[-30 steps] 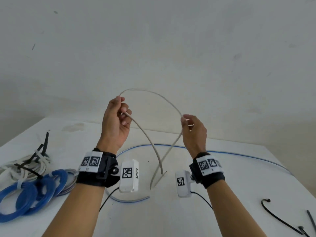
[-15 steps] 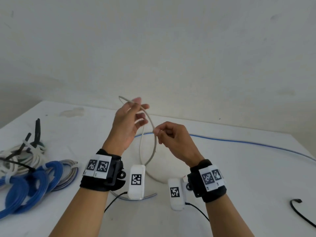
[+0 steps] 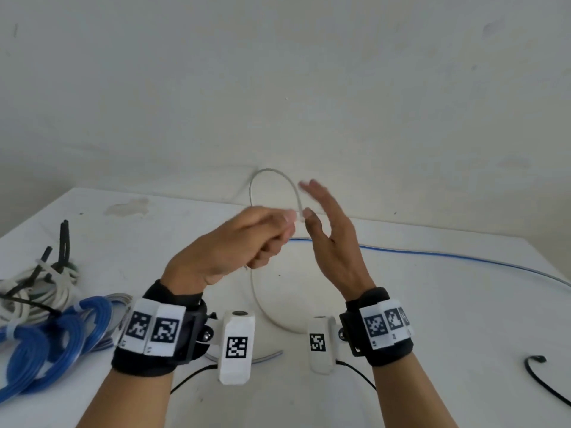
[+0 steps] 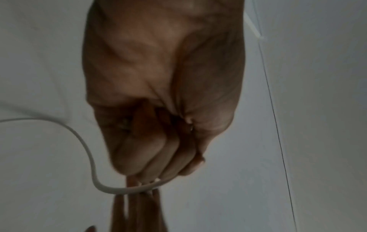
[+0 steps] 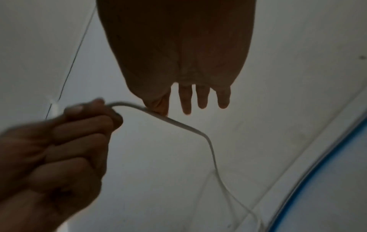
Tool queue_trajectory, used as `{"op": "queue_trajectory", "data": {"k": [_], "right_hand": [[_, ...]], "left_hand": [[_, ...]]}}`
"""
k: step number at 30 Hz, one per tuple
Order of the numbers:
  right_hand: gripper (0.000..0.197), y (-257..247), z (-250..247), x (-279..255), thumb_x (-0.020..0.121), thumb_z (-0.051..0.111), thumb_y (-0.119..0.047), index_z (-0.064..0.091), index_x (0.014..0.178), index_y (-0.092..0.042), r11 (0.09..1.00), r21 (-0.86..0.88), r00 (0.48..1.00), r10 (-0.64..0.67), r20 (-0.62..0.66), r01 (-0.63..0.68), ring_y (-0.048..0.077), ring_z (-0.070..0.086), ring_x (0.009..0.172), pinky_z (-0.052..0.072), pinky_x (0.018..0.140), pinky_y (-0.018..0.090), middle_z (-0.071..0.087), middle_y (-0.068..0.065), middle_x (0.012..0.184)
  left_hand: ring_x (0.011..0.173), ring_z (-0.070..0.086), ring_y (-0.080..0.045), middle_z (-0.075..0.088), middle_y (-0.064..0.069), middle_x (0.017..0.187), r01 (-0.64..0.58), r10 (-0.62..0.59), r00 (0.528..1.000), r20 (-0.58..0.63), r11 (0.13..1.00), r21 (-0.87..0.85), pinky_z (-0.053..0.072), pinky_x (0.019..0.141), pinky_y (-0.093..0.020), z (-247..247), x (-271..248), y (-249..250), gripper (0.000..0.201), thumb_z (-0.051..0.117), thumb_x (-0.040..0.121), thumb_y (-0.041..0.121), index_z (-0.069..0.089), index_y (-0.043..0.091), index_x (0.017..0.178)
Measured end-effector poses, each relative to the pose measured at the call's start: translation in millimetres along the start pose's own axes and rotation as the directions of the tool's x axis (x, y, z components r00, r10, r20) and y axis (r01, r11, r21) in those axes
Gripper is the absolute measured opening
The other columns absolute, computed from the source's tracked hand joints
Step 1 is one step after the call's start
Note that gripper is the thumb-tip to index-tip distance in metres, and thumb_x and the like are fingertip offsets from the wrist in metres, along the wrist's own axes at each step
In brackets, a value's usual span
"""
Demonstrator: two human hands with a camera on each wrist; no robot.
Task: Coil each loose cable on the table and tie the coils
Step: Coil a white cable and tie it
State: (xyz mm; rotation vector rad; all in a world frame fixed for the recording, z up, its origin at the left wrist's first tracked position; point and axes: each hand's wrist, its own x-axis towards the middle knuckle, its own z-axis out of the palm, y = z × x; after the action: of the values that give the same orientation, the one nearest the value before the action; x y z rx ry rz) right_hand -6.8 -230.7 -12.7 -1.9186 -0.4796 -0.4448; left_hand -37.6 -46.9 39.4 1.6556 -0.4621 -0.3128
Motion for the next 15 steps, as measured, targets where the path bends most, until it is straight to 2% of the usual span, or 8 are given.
{"op": "queue_trajectory", "data": {"k": [2,4,6,7,9,10,13,15], "right_hand": [[0.029,-8,-1,-1,0.110,0.041,-0.028,0.069,0.116,-0.022,0.995,0.070,0.996,0.059,0.072,-0.064,0.007,0.055,0.127,0.041,0.103,0.027,0.067,-0.014,0.126],[0.031,-17,-1,-2,0.109,0.044,-0.033,0.068,0.096,-0.019,0.993,0.094,0.993,0.068,0.093,-0.077,0.010,0.063,0.103,0.045,0.090,0.027,0.073,-0.009,0.098],[0.023,-23,1,-2,0.105,0.053,-0.034,0.065,0.090,-0.021,0.997,0.064,0.994,0.046,0.098,-0.052,0.010,0.063,0.089,0.046,0.081,0.027,0.069,-0.007,0.083],[0.019,-24,2,-1,0.103,0.056,-0.034,0.063,0.090,-0.023,0.998,0.047,0.995,0.032,0.099,-0.036,0.011,0.062,0.085,0.046,0.077,0.027,0.065,-0.006,0.079],[0.009,-24,0,1,0.101,0.061,-0.029,0.062,0.093,-0.025,0.999,0.051,0.997,0.013,0.080,-0.018,0.015,0.058,0.075,0.045,0.071,0.027,0.061,0.000,0.075],[0.004,-22,-3,2,0.100,0.063,-0.024,0.062,0.096,-0.024,0.998,0.068,0.998,0.010,0.058,-0.014,0.019,0.056,0.071,0.045,0.068,0.027,0.059,0.002,0.071],[0.008,-13,-13,3,0.098,0.066,-0.017,0.066,0.094,-0.023,0.997,0.069,0.999,0.027,-0.046,-0.024,0.021,0.058,0.066,0.045,0.062,0.032,0.063,0.000,0.069],[0.015,-9,-12,3,0.099,0.063,-0.015,0.067,0.087,-0.023,1.000,0.003,0.998,0.025,-0.054,-0.024,0.010,0.050,0.057,0.038,0.054,0.024,0.065,-0.004,0.068]], "left_hand": [[0.049,0.012,-0.008,0.020,0.011,0.057,-0.030,0.001,0.997,-0.081,0.929,-0.369,0.017,0.038,-0.016,-8,-1,8,0.041,0.048,0.100,0.041,0.048,0.025,0.062],[0.049,0.007,-0.008,0.011,0.010,0.059,-0.095,-0.001,0.988,-0.152,0.776,-0.624,0.013,0.035,-0.016,-21,-1,11,0.042,0.046,0.098,0.043,0.049,0.025,0.060],[0.048,0.010,-0.008,0.013,0.008,0.059,-0.138,0.040,0.989,-0.140,0.562,-0.816,0.013,0.035,-0.020,-35,0,5,0.040,0.046,0.099,0.036,0.052,0.020,0.064],[0.048,0.014,-0.009,0.018,0.006,0.059,-0.123,0.095,0.991,-0.091,0.415,-0.902,0.015,0.037,-0.023,-42,0,0,0.038,0.047,0.102,0.031,0.054,0.015,0.068],[0.050,0.022,-0.015,0.026,0.001,0.060,-0.066,0.185,0.982,-0.040,0.137,-0.988,0.021,0.043,-0.029,-57,-1,-8,0.035,0.045,0.105,0.023,0.055,0.005,0.077],[0.050,0.023,-0.018,0.027,-0.001,0.060,-0.082,0.190,0.979,-0.070,0.056,-0.995,0.021,0.044,-0.030,-64,-5,-10,0.036,0.043,0.106,0.022,0.054,0.002,0.078],[0.050,0.023,-0.018,0.028,-0.002,0.061,-0.176,0.224,0.957,-0.183,-0.051,-0.983,0.021,0.044,-0.031,-81,-19,-7,0.037,0.042,0.108,0.025,0.058,-0.001,0.087],[0.052,0.023,-0.016,0.027,0.000,0.062,-0.207,0.247,0.947,-0.208,-0.028,-0.978,0.023,0.045,-0.030,-86,-24,-5,0.036,0.043,0.108,0.028,0.062,-0.002,0.107]]}}
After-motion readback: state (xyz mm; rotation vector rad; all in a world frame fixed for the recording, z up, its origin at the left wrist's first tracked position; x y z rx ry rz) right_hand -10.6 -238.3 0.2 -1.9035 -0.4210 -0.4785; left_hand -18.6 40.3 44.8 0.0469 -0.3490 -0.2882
